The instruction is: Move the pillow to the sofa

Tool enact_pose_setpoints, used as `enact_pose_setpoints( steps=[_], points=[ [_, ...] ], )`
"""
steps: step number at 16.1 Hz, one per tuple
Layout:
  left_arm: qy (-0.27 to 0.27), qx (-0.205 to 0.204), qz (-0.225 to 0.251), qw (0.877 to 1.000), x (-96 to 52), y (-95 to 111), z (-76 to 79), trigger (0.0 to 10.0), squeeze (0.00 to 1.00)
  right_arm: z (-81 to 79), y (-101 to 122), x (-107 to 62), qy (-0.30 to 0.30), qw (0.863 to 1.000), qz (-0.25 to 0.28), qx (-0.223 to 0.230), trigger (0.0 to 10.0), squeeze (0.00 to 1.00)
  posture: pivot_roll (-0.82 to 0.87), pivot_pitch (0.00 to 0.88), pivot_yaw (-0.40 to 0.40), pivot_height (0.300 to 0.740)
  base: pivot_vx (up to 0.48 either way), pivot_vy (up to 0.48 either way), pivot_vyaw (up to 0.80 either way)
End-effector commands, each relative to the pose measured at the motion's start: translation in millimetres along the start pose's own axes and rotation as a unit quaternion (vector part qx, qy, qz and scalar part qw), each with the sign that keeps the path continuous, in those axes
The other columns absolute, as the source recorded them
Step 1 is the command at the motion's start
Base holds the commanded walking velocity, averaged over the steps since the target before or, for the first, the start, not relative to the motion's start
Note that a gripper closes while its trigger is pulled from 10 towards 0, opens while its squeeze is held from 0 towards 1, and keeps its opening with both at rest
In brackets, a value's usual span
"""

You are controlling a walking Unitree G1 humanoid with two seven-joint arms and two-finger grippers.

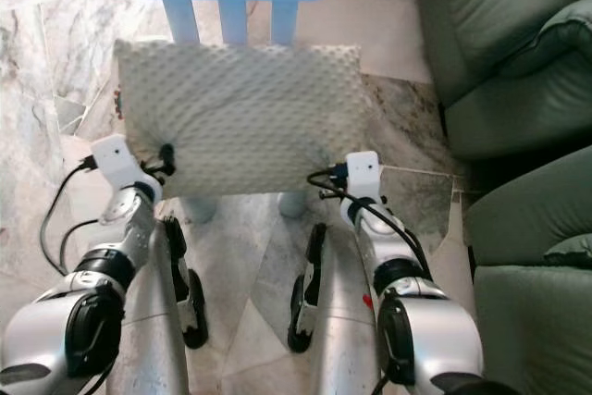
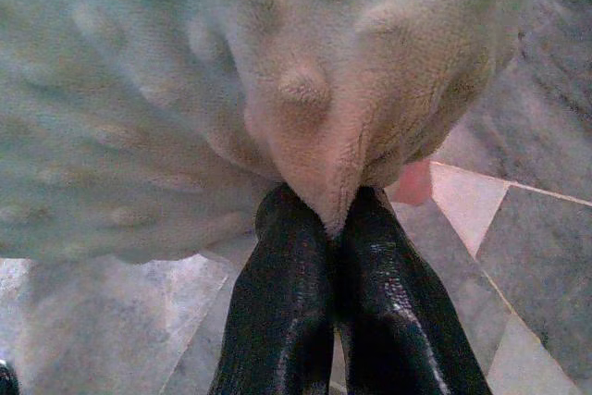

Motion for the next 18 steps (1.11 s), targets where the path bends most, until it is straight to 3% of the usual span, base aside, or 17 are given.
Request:
enact_pose_setpoints(
  steps=[1,5,11,18],
  points=[
    [-0.019,-0.012,-0.047,0.999,-7.8,-30,10.3,0.0,0.00,11.7,-18,-7.7,-0.015,1.000,-0.022,0.013,0.0,0.00,-0.07,0.351,-0.134,0.556,0.000,0.000,0.00],
    [-0.036,-0.002,-0.051,0.998,-10.1,-36,16.9,0.0,0.00,13.7,-19,-8.6,-0.016,1.000,-0.022,0.012,0.0,0.00,-0.08,0.340,-0.132,0.556,0.000,0.000,0.00],
    [-0.050,0.047,-0.056,0.996,-15.6,-48,16.3,0.0,0.00,13.7,-14,-7.1,-0.014,1.000,-0.020,0.009,0.0,0.00,-0.07,0.329,-0.134,0.556,0.000,0.000,0.00],
    [-0.049,0.077,-0.053,0.994,-12.3,-42,14.5,0.0,0.00,6.3,-10,-2.4,-0.008,1.000,-0.026,-0.001,0.0,0.00,-0.04,0.276,-0.131,0.556,0.000,0.000,0.00]
  ],
)
Point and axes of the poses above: a point about 5 cm out from each wrist's last joint towards the gripper, its own x axis pointing out of the wrist towards the gripper, its own y axis along the axis of the wrist's last joint, z = x × y, the point moved 5 cm from there along x, pointing out of the wrist towards the gripper, and after that the axes turned 12 degrees about x, right-handed, at the moved point
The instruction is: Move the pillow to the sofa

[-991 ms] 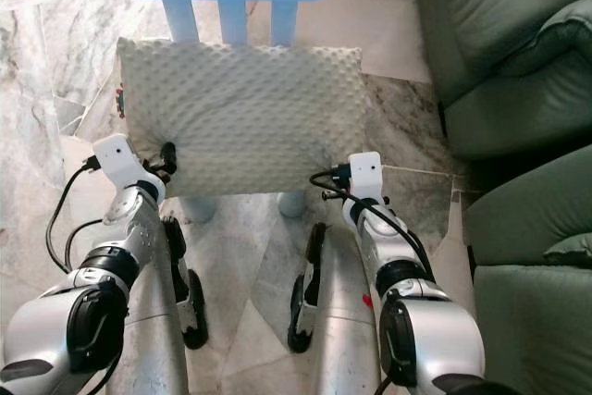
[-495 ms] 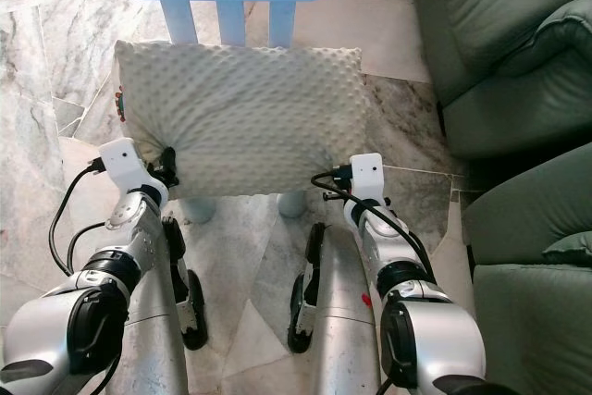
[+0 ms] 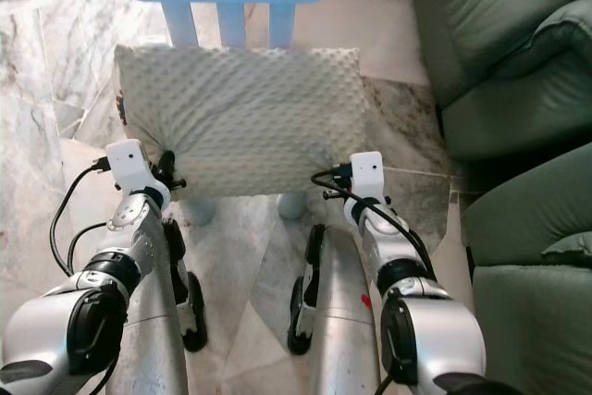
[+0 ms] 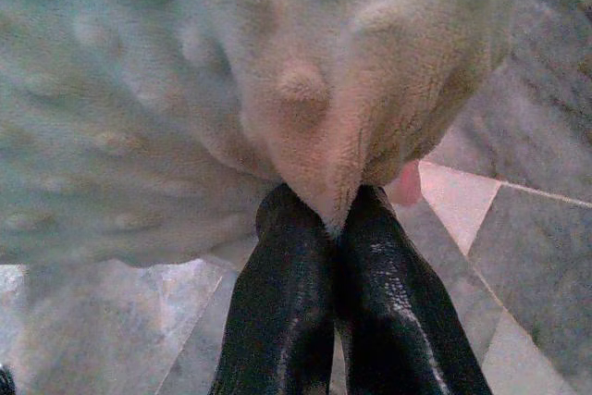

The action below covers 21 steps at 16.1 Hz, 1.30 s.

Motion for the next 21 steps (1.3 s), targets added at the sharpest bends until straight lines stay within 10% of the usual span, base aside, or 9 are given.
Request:
enact_pose_setpoints(
  steps=[1,11,14,21],
  points=[
    [-0.020,0.024,-0.051,0.998,-5.9,-26,10.2,0.0,0.00,-0.6,-10,-0.8,-0.001,1.000,-0.024,-0.009,0.0,0.00,-0.04,0.263,-0.128,0.556,0.000,0.000,0.00],
    [0.000,0.051,-0.043,0.998,6.7,3,-1.0,0.0,0.00,-26.4,11,12.2,0.031,0.997,-0.029,-0.057,0.0,0.00,-0.02,0.087,-0.101,0.556,0.000,0.000,0.00],
    [-0.013,0.044,0.032,0.998,14.1,45,8.0,0.0,0.00,-28.4,30,13.3,0.056,0.996,-0.004,-0.065,0.0,0.00,0.03,0.000,-0.082,0.556,0.000,0.000,0.00],
    [-0.101,0.090,0.131,0.982,-13.0,35,32.9,0.0,0.00,-16.7,38,-4.2,0.084,0.989,0.087,-0.087,0.0,0.00,0.07,0.000,-0.053,0.556,0.000,0.000,0.00]
  ],
)
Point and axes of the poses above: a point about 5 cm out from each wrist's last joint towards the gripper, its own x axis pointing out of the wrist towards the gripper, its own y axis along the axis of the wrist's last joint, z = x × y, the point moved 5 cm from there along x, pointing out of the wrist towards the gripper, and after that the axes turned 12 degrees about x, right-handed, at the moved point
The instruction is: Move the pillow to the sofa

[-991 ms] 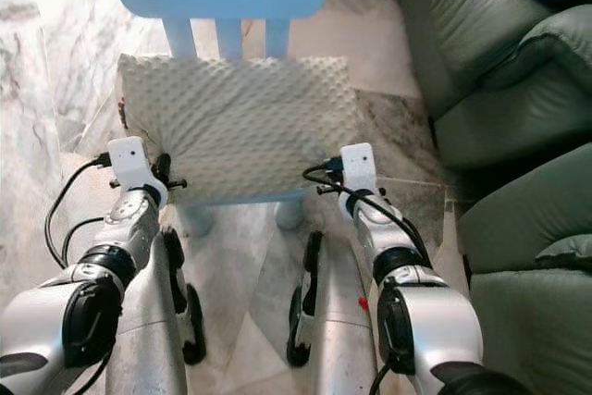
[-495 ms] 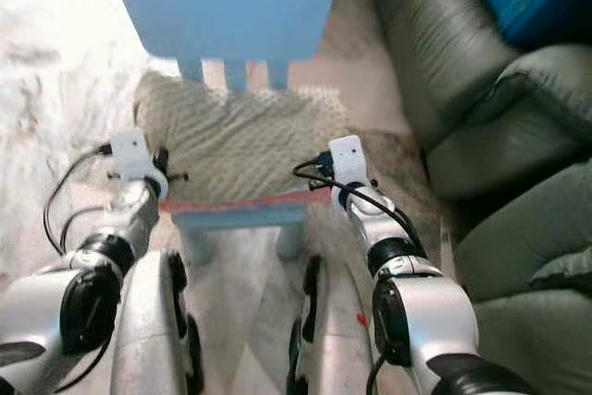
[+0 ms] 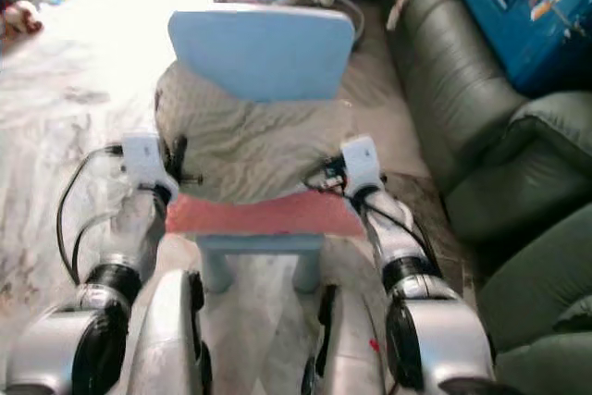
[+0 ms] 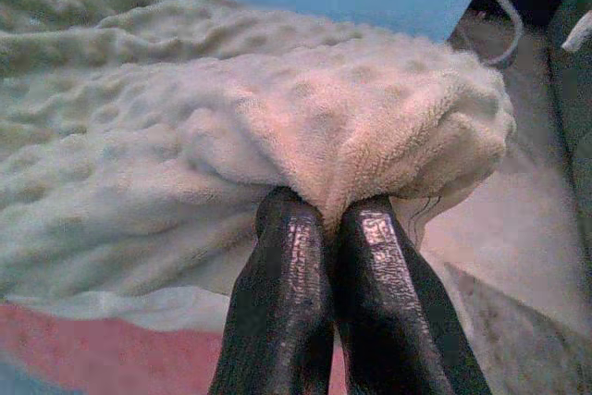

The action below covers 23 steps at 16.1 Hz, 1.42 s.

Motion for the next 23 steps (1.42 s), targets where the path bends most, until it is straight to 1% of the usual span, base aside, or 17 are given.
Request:
enact_pose_setpoints(
  steps=[1,2,3,4,5,6,7,8,10,11,12,13,15,16,18,21,23],
  points=[
    [-0.034,0.024,0.040,0.998,-7.9,10,10.6,0.0,0.00,-3.4,10,-6.8,0.011,0.998,0.050,-0.022,0.0,0.00,0.07,0.000,-0.029,0.556,0.000,0.000,0.00],
    [-0.041,0.030,0.041,0.998,-17.2,3,9.7,0.0,0.00,-9.6,2,-16.0,0.016,0.997,0.062,-0.035,0.0,0.00,0.07,0.000,-0.025,0.556,0.000,0.000,0.00],
    [-0.043,0.033,0.038,0.998,-20.2,0,9.5,0.0,0.00,-11.6,-2,-19.8,0.017,0.997,0.064,-0.038,0.0,0.00,0.07,0.000,-0.025,0.556,0.000,0.000,0.00],
    [-0.041,0.041,0.035,0.998,-29.1,-8,6.7,0.0,0.00,-12.5,-9,-31.2,0.002,0.996,0.079,-0.034,0.0,0.00,0.07,0.000,-0.029,0.556,0.000,0.000,0.00],
    [-0.037,0.042,0.034,0.998,-32.8,-10,4.8,0.0,0.00,-9.5,-9,-35.9,-0.015,0.996,0.087,-0.026,0.0,0.00,0.07,0.000,-0.028,0.556,0.000,0.000,0.00],
    [-0.031,0.049,0.043,0.997,-43.0,-10,0.9,0.0,0.00,-3.6,-9,-46.1,-0.046,0.993,0.103,-0.015,0.0,0.00,0.07,0.000,-0.027,0.556,0.000,0.000,0.00],
    [-0.017,0.059,0.051,0.997,-61.5,-9,-5.8,0.0,0.00,10.0,-8,-66.0,-0.107,0.986,0.129,0.005,0.0,0.00,0.06,0.000,-0.022,0.556,0.000,0.000,0.00],
    [-0.014,0.067,0.049,0.996,-71.0,-11,-6.7,0.0,0.00,16.6,-8,-78.6,-0.138,0.981,0.138,0.012,0.0,0.00,0.06,0.000,-0.020,0.556,0.000,0.000,0.00],
    [0.000,0.055,0.038,0.998,-82.2,-17,-5.2,0.0,0.00,18.6,-10,-99.2,-0.159,0.976,0.146,0.006,0.0,0.00,0.05,0.000,-0.013,0.556,0.000,0.000,0.00],
    [-0.001,0.052,0.032,0.998,-86.8,-16,2.8,0.0,0.00,12.9,-16,-106.7,-0.159,0.979,0.128,0.006,10.0,0.00,0.02,0.000,-0.004,0.556,0.000,0.000,0.00],
    [-0.013,0.058,0.030,0.998,-89.1,-14,11.1,3.7,0.00,8.7,-17,-108.8,-0.157,0.980,0.122,0.015,10.0,0.00,0.02,0.000,-0.004,0.556,0.000,0.000,0.00],
    [-0.036,0.069,0.032,0.997,-91.8,-9,22.0,10.0,0.00,3.7,-18,-110.4,-0.152,0.981,0.116,0.025,10.0,0.00,0.01,0.000,-0.001,0.556,0.000,0.000,0.00],
    [-0.053,0.080,0.039,0.995,-93.0,-5,31.9,10.0,0.00,1.7,-17,-111.0,-0.157,0.980,0.117,0.030,10.0,0.00,0.01,0.000,-0.013,0.560,0.000,0.000,-0.23],
    [-0.054,0.093,0.051,0.993,-88.3,0,34.1,10.0,0.00,0.1,-15,-108.7,-0.160,0.980,0.118,0.033,10.0,0.00,0.01,0.000,-0.020,0.564,0.000,0.000,-0.47],
    [-0.027,0.103,0.055,0.993,-78.3,10,28.1,10.0,0.00,-3.0,-7,-102.4,-0.152,0.981,0.118,0.033,10.0,0.00,0.01,0.000,-0.012,0.590,0.000,0.000,-0.20],
    [-0.012,0.106,0.056,0.993,-83.5,14,22.9,10.0,0.00,-1.4,-1,-101.6,-0.151,0.981,0.118,0.036,10.0,0.00,0.01,0.000,-0.009,0.622,0.000,0.000,0.00],
    [0.000,0.119,0.029,0.992,-95.8,1,20.9,10.0,0.00,-3.2,-5,-104.7,-0.143,0.983,0.106,0.039,10.0,0.00,0.01,0.000,-0.015,0.650,0.000,0.000,0.00]
  ],
)
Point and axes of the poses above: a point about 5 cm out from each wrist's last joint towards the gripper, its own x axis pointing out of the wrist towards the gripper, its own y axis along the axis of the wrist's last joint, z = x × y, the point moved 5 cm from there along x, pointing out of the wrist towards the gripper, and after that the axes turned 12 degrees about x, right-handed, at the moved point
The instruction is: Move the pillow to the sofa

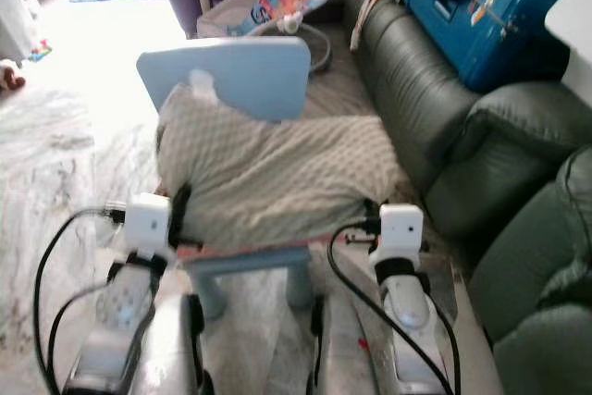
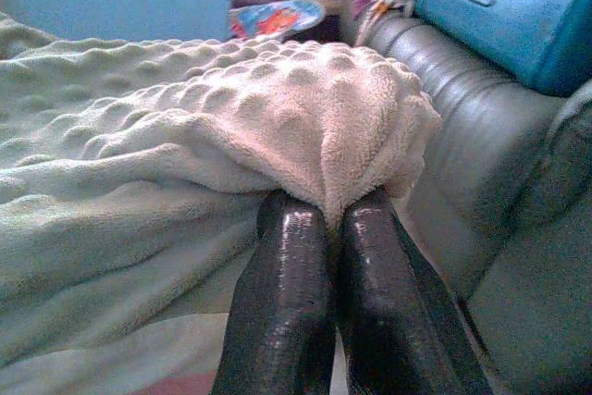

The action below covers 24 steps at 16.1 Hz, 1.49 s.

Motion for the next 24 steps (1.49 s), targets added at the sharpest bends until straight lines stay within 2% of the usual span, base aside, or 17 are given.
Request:
enact_pose_setpoints(
  steps=[1,7,12,15,18,21,23,24],
  points=[
    [0.009,0.004,0.000,1.000,-0.4,3,-3.0,10.0,0.00,-1.6,12,0.9,0.005,1.000,0.018,0.001,10.0,0.00,0.02,0.000,-0.017,0.660,0.000,0.000,0.00],
    [-0.002,-0.006,0.008,1.000,4.4,11,-0.1,10.0,0.00,-11.9,14,5.2,0.039,0.999,0.009,0.000,10.0,0.00,0.02,0.000,-0.019,0.740,0.000,0.000,0.00],
    [-0.007,-0.008,0.003,1.000,2.8,9,2.6,10.0,0.00,-12.0,9,1.7,0.041,0.999,-0.002,0.002,10.0,0.00,0.01,0.000,-0.016,0.740,0.000,0.000,0.00],
    [0.004,0.020,-0.003,1.000,4.6,7,-0.6,10.0,0.00,-17.7,11,2.4,0.049,0.999,-0.002,0.002,10.0,0.00,0.00,0.000,-0.013,0.740,0.000,0.000,0.00],
    [0.014,0.016,-0.028,0.999,3.1,-3,-1.8,10.0,0.00,-16.4,6,-1.7,0.050,0.999,-0.010,0.004,10.0,0.00,0.00,0.000,-0.023,0.740,0.000,0.000,0.00],
    [0.016,0.015,-0.049,0.999,-2.2,-12,1.8,10.0,0.00,-14.2,-1,-6.1,0.034,0.999,-0.018,-0.007,10.0,0.00,0.01,0.000,-0.025,0.740,0.000,0.000,0.00],
    [0.010,0.028,-0.042,0.999,-7.5,-8,6.2,10.0,0.00,-16.1,2,-12.3,0.045,0.999,-0.014,0.002,10.0,0.00,0.01,0.000,-0.029,0.740,0.000,0.000,0.00],
    [-0.006,0.017,-0.039,0.999,-14.7,-6,11.6,10.0,0.00,-13.2,6,-15.6,0.036,0.999,-0.010,0.002,10.0,0.00,0.01,0.000,-0.032,0.740,0.000,0.000,0.00]
  ],
)
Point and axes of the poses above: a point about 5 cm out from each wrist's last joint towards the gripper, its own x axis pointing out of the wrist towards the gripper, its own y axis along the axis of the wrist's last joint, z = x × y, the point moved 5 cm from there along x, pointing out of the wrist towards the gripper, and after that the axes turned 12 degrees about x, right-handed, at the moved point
